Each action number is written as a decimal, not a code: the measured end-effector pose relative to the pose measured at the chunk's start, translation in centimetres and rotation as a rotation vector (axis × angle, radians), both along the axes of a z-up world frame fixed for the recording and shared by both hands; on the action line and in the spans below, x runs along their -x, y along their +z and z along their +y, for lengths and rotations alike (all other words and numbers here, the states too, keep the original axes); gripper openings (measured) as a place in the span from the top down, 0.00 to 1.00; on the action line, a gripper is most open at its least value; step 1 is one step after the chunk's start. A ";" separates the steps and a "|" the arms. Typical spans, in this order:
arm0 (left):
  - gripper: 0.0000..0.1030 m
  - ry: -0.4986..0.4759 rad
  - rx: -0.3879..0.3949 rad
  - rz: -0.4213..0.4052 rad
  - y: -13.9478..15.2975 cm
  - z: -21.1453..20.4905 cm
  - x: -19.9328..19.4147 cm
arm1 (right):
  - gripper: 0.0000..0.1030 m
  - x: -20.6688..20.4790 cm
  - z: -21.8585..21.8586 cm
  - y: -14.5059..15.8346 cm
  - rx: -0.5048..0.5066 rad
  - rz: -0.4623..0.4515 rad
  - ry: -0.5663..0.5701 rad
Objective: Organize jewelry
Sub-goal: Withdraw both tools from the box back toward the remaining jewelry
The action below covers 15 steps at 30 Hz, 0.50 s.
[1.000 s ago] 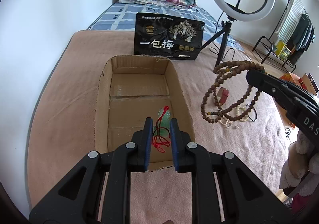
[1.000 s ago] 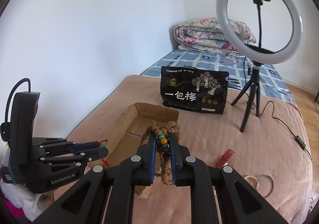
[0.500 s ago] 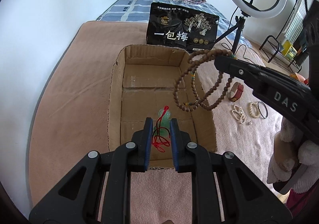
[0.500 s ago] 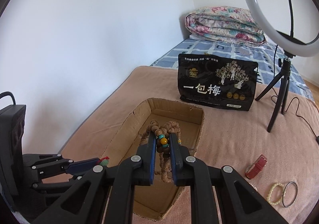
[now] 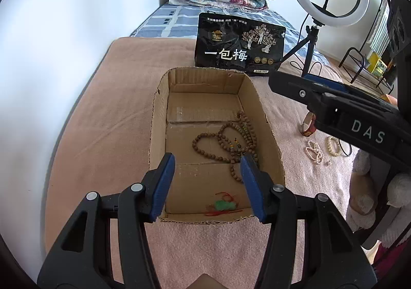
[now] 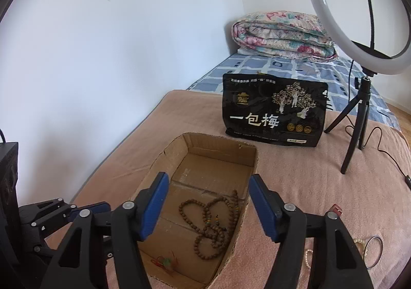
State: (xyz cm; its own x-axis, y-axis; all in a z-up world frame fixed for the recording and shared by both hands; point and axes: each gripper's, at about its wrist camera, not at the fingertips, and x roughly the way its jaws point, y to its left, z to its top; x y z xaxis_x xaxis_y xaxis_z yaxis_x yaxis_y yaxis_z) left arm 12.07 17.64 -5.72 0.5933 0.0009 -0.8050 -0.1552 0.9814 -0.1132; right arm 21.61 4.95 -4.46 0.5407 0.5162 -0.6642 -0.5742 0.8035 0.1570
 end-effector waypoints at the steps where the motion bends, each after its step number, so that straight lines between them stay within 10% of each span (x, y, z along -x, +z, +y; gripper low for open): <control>1: 0.47 0.002 0.000 -0.001 0.0 0.1 0.0 | 0.29 0.0 -0.1 0.1 -0.004 0.001 -0.002; 15: 0.47 0.003 -0.014 -0.022 0.8 -0.8 0.8 | 0.13 1.4 -1.1 1.5 -0.007 -0.039 -0.023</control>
State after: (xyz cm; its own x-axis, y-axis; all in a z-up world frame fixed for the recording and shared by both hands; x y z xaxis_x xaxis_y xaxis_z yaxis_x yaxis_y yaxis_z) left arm 11.24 16.80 -4.94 0.6105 0.0141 -0.7919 -0.1560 0.9824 -0.1028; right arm 20.26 3.87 -3.01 0.5779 0.5075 -0.6391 -0.5610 0.8158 0.1405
